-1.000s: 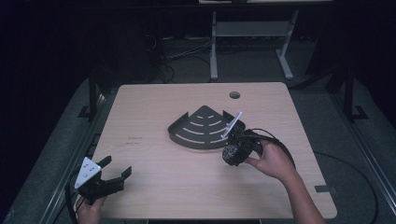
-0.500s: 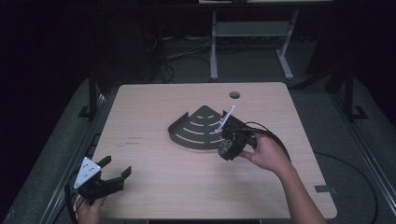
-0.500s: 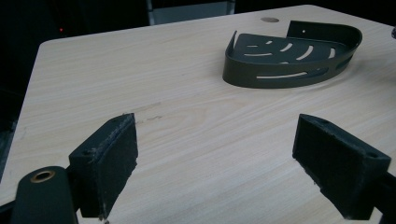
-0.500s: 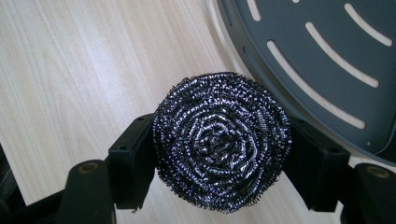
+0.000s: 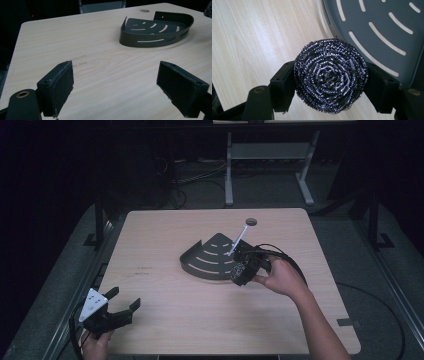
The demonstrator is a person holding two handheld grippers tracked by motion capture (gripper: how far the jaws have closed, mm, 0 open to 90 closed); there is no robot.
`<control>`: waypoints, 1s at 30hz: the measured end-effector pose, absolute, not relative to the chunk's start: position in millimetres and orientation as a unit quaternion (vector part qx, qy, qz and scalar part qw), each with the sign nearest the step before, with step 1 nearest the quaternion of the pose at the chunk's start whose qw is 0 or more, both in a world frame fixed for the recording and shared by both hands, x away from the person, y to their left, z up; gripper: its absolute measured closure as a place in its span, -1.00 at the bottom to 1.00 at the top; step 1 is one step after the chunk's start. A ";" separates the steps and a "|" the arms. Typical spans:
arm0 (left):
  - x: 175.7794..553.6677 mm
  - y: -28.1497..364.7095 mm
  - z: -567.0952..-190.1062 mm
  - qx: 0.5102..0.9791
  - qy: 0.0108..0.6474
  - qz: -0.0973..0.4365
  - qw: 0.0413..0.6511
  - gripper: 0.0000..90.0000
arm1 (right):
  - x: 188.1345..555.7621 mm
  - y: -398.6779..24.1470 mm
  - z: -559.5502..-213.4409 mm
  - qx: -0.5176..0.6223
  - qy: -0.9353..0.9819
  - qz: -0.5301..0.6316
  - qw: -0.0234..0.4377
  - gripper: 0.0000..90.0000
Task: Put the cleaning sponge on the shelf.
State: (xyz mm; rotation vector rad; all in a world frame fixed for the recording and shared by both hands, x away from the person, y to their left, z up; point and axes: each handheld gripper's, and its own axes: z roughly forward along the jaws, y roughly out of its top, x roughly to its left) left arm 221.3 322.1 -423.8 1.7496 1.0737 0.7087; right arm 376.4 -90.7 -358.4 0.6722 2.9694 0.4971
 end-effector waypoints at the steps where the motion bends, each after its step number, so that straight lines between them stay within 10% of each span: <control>1: 221.3 322.1 -423.8 0.713 0.437 0.289 0.466 -0.70 | 377.4 -89.9 -357.8 0.218 0.963 0.159 0.029 -0.32; 30: 221.1 322.7 -423.4 0.712 0.437 0.291 0.466 -0.70 | 411.1 -75.4 -348.4 0.226 0.962 0.151 0.015 -0.32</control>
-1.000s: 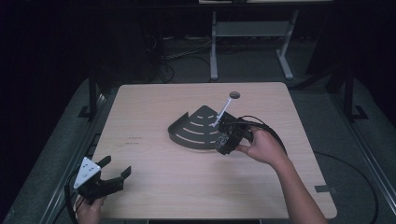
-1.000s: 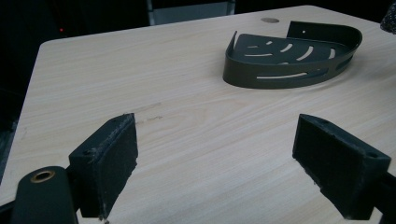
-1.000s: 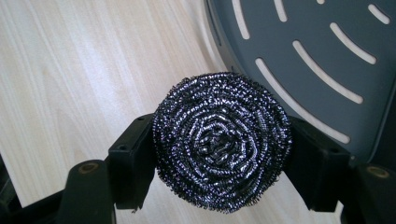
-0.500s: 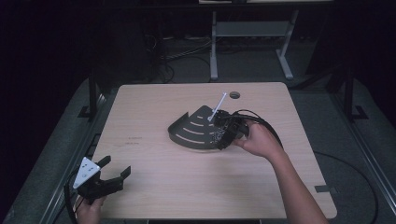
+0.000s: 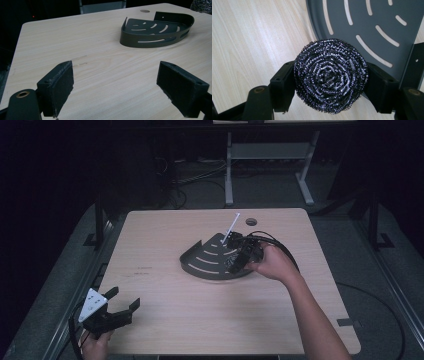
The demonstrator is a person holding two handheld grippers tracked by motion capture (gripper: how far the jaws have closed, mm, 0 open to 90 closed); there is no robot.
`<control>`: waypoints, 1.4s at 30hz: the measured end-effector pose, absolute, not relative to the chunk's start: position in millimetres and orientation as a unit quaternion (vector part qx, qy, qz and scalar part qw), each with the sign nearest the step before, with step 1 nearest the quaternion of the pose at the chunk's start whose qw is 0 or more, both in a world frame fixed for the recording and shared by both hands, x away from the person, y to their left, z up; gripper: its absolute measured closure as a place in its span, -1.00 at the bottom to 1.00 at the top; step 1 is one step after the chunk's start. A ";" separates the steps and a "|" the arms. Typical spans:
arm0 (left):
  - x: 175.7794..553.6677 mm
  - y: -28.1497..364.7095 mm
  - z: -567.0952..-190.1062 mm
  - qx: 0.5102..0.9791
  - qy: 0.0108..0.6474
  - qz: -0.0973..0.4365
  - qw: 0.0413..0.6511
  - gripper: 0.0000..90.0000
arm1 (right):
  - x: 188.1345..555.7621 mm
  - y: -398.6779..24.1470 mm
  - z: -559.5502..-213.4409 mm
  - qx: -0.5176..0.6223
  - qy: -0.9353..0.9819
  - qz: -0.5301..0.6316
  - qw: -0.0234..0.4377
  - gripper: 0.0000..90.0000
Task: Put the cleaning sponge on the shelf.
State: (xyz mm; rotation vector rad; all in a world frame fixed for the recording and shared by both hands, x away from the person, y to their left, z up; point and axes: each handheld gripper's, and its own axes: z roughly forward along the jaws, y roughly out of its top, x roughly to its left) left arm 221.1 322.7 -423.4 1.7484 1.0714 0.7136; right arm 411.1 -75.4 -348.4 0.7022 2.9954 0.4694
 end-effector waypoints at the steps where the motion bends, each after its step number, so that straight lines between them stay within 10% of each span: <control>1: 221.1 322.7 -423.4 0.712 0.437 0.291 0.466 -0.70 | 412.4 -74.8 -348.2 0.226 0.962 0.150 0.014 -0.32; 42: 221.4 322.8 -423.2 0.712 0.436 0.289 0.468 -0.70 | 464.0 -44.8 -376.3 0.255 0.959 0.127 -0.005 -0.33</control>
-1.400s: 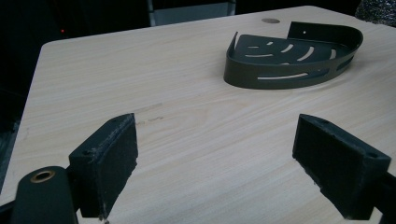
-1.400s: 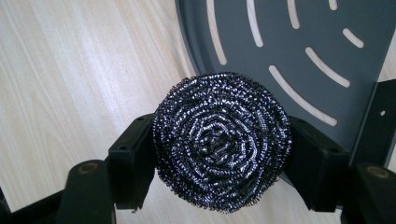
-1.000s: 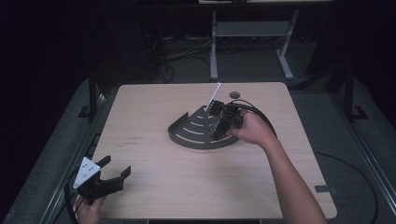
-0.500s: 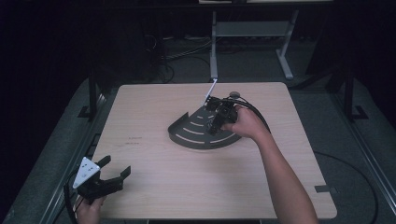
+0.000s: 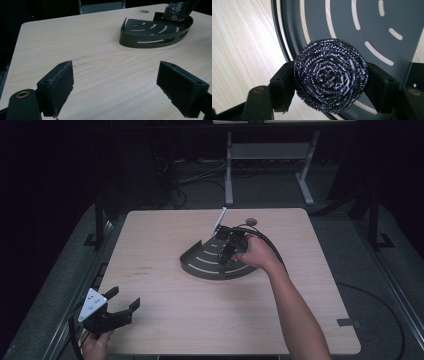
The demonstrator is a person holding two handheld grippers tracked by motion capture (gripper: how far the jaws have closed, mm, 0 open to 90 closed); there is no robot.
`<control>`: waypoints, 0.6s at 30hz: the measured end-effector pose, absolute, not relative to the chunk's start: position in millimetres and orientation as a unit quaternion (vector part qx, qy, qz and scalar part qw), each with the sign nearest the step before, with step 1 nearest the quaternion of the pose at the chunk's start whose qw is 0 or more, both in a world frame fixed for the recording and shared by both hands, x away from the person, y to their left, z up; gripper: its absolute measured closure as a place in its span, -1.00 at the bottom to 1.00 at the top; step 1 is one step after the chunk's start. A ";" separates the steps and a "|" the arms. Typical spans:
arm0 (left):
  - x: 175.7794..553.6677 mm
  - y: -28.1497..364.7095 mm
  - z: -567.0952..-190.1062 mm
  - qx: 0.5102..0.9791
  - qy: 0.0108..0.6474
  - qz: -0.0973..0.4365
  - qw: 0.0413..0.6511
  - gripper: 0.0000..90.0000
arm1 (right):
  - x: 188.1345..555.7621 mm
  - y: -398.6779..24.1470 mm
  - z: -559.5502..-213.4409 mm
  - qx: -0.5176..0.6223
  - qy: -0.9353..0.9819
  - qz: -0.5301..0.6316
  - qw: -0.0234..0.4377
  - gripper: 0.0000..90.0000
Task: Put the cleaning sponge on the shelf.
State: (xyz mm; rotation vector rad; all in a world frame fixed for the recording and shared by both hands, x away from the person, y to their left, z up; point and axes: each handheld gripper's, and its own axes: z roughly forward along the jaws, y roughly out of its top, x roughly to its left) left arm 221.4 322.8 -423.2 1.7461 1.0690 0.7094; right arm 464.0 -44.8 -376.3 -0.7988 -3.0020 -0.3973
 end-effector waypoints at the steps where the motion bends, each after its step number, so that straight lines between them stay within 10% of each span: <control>1: 221.4 322.8 -423.2 0.712 0.436 0.289 0.468 -0.70 | 464.0 -44.8 -376.3 -0.255 -0.959 -0.127 0.005 -0.33; 18: 221.4 322.3 -423.3 0.713 0.436 0.289 0.468 -0.70 | 475.8 -41.3 -388.7 -0.271 -0.953 -0.135 0.009 -0.33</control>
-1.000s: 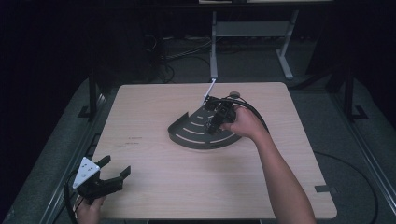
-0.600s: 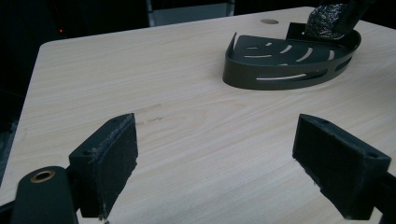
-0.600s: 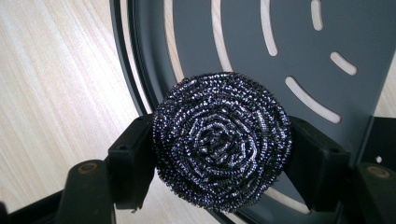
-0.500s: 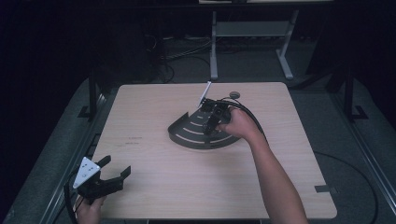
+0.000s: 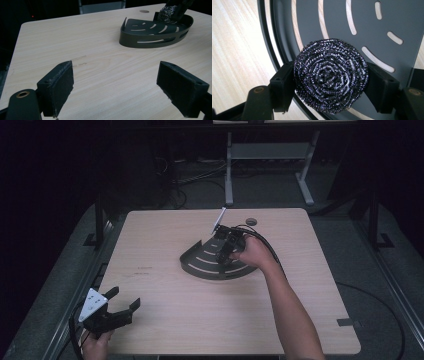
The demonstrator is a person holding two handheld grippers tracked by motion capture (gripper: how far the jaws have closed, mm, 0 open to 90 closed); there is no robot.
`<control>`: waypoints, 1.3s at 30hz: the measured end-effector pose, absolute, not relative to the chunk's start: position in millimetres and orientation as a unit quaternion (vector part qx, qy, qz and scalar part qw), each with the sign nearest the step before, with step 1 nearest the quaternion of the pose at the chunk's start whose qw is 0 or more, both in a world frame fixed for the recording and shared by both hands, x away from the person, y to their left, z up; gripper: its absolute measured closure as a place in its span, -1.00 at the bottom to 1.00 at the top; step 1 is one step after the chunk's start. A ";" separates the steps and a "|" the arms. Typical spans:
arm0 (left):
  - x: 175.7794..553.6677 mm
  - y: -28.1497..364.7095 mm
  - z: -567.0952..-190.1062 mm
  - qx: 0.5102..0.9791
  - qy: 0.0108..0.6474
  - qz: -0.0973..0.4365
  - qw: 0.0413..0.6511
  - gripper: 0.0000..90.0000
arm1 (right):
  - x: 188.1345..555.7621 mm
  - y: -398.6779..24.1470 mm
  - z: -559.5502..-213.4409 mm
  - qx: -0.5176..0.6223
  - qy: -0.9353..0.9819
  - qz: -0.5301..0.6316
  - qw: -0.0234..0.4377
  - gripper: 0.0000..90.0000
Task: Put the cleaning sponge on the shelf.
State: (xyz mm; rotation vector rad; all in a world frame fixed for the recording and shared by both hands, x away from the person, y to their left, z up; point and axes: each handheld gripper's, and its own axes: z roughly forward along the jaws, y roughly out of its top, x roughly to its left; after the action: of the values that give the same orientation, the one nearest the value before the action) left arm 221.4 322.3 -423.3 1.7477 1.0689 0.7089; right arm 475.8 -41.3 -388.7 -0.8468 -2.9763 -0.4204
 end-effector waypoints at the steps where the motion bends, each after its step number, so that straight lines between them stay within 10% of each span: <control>1: 221.4 322.3 -423.3 0.713 0.436 0.289 0.468 -0.70 | 475.8 -41.3 -388.7 -0.271 -0.953 -0.135 0.009 -0.33; 39: 222.5 320.0 -423.9 0.716 0.435 0.290 0.463 -0.70 | 495.3 -42.1 -410.2 -0.297 -0.944 -0.142 0.022 -0.33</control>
State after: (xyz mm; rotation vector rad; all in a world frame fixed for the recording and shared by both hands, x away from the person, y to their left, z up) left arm 222.5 320.0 -423.9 1.7599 1.0696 0.7121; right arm 495.3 -42.1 -410.2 -0.9208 -2.9236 -0.4401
